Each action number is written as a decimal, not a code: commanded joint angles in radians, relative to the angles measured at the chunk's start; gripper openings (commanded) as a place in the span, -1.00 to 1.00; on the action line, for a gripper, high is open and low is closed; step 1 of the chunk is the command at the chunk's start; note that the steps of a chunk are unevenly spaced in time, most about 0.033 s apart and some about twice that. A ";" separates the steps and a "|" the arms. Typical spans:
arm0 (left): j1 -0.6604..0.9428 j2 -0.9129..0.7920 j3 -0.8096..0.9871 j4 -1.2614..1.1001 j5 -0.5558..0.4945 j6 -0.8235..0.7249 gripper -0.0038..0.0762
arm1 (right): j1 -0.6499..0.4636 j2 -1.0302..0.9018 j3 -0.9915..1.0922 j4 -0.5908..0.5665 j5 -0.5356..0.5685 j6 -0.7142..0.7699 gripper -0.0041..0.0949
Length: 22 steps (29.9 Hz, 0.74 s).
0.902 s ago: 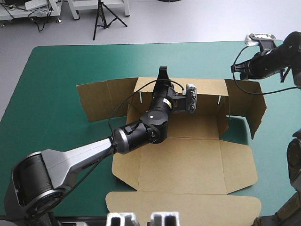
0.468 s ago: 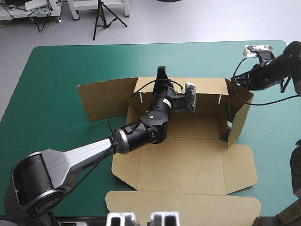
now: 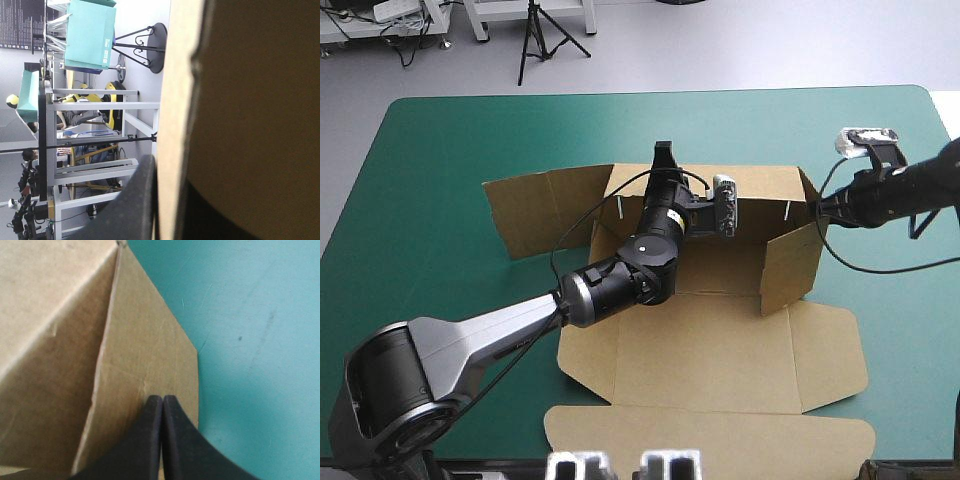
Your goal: Fold the box
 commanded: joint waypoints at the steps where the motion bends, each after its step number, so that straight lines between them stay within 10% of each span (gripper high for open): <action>1: -0.006 -0.058 -0.025 0.037 -0.005 -0.027 -0.93 | -0.087 -0.097 0.101 0.214 -0.067 -0.166 -0.95; 11: -0.006 -0.058 -0.025 0.048 -0.009 -0.028 -0.93 | -0.161 -0.150 0.422 0.550 -0.141 -0.695 -0.95; 17: -0.006 -0.058 -0.025 0.048 -0.009 -0.015 -0.93 | -0.161 -0.218 0.443 0.509 -0.174 -0.715 -0.91; 22: -0.006 -0.058 -0.025 0.048 -0.007 0.020 -0.93 | -0.160 -0.280 0.443 0.479 -0.191 -0.713 -0.46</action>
